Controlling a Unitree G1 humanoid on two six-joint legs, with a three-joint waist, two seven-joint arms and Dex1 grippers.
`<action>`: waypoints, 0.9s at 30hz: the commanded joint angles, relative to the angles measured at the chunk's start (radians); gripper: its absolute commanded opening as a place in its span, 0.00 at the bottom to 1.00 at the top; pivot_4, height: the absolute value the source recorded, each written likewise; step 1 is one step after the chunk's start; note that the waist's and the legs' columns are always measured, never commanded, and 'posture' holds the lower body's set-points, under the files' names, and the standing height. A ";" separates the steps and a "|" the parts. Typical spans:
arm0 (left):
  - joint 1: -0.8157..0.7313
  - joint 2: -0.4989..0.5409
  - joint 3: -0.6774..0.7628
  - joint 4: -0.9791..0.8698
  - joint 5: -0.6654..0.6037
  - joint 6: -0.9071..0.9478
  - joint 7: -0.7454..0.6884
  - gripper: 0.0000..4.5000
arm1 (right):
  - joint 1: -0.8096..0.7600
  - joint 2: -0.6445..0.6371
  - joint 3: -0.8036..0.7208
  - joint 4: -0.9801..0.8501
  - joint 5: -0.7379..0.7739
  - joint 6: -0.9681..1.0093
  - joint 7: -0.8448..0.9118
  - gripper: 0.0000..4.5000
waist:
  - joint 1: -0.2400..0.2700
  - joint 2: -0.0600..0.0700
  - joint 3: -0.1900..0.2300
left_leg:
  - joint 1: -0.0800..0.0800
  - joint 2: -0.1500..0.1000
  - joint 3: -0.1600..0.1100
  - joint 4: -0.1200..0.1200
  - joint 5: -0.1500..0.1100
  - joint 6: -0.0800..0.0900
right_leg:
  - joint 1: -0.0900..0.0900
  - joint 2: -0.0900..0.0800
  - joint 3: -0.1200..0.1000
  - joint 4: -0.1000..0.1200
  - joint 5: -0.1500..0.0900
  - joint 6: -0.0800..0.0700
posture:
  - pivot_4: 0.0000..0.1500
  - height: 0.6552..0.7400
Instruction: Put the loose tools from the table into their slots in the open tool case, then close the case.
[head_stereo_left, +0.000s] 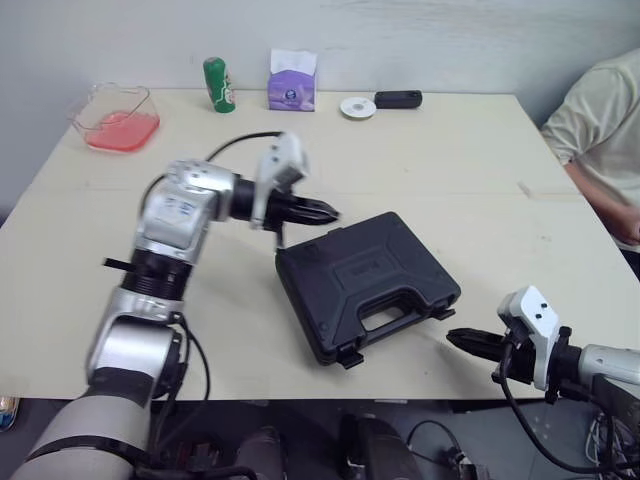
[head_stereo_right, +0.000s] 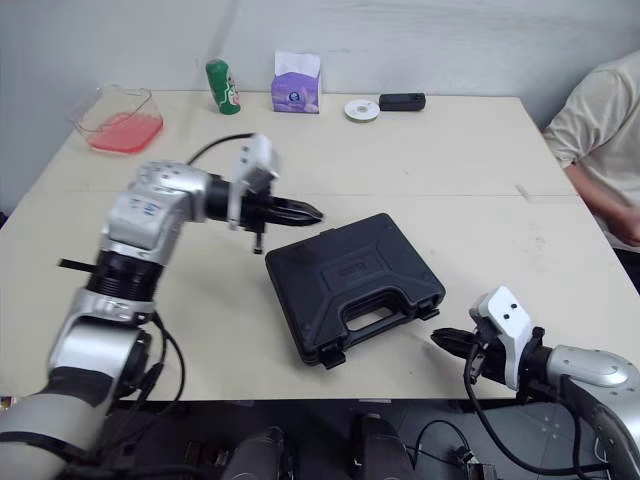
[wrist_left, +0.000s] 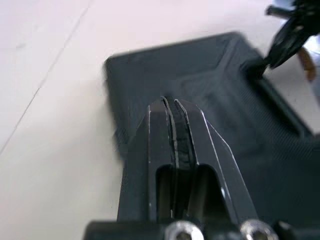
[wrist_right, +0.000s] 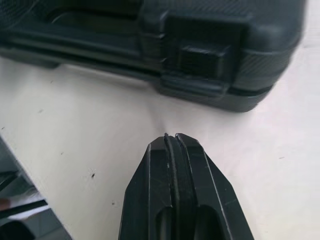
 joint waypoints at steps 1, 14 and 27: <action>-0.018 -0.102 -0.072 0.022 0.026 -0.044 0.039 0.01 | -0.020 0.017 -0.031 -0.052 0.028 0.022 -0.029 0.00 | -0.002 0.000 0.000 | 0.000 0.000 0.000 0.000 0.000 0.000 | 0.000 0.001 0.000 0.000 0.000 0.000 | 1.00 1.00; -0.029 -0.209 -0.332 0.344 0.327 -0.351 0.135 0.01 | -0.127 0.051 0.039 -0.054 -0.010 0.048 -0.104 0.00 | -0.009 0.001 -0.006 | 0.002 -0.001 -0.003 -0.001 0.000 0.000 | 0.001 0.001 0.003 -0.001 0.000 -0.001 | 1.00 1.00; 0.038 -0.206 -0.366 0.313 0.387 -0.407 0.108 0.01 | -0.226 0.070 0.070 -0.004 -0.042 0.062 -0.111 0.00 | -0.024 -0.001 -0.018 | 0.004 0.002 -0.004 -0.002 -0.001 0.003 | 0.006 0.001 0.002 -0.003 0.000 0.000 | 1.00 1.00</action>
